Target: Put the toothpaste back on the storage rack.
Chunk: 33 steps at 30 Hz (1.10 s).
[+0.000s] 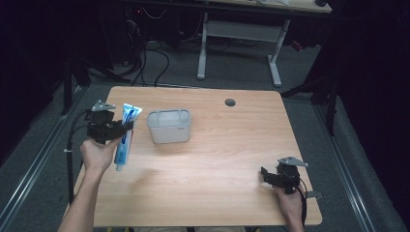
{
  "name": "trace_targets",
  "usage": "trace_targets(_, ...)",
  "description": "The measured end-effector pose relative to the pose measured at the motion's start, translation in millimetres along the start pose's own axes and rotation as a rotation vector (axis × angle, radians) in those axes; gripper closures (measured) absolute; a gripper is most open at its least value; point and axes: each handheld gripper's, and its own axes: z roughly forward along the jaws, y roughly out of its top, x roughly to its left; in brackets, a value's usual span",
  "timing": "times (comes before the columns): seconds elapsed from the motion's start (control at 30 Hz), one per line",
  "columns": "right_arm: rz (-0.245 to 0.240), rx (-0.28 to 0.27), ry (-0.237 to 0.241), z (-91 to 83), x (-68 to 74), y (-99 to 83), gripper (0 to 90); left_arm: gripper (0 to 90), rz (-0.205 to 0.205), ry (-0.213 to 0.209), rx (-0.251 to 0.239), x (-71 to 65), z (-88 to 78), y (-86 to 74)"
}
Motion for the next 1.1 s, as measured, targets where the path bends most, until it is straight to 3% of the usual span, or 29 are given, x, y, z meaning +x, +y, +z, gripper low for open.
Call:
trace_targets(0.3, 0.001, 0.002, 0.001, -0.3, 0.0, -0.1, 21.3, 73.7, 0.025, -0.016, -0.025, -12.3, -1.3, 25.1)
trace_targets(0.47, -0.002, 0.002, 0.003, -0.4, -0.1, -0.1, 21.3, 73.9, 0.002, -0.043, -0.03, -17.2, 6.7, 34.9)
trace_targets(0.67, -0.003, 0.002, 0.003, -0.4, -0.2, -0.2, 21.3, 73.9, 0.024, -0.055, -0.045, -27.4, 14.4, 47.4)
trace_targets(0.8, -0.004, 0.002, 0.003, -0.4, -0.2, -0.1, 21.3, 74.0, 0.012, -0.073, -0.075, -29.9, 16.6, 52.3)
trace_targets(0.9, -0.004, 0.002, 0.004, -0.4, -0.1, -0.2, 21.3, 74.0, 0.019, -0.061, -0.082, -32.2, 21.2, 58.0)
trace_targets(1.1, -0.006, -0.001, 0.005, 0.2, -0.3, 0.2, 21.3, 73.9, 0.029, -0.077, -0.108, -38.6, 33.5, 70.5)
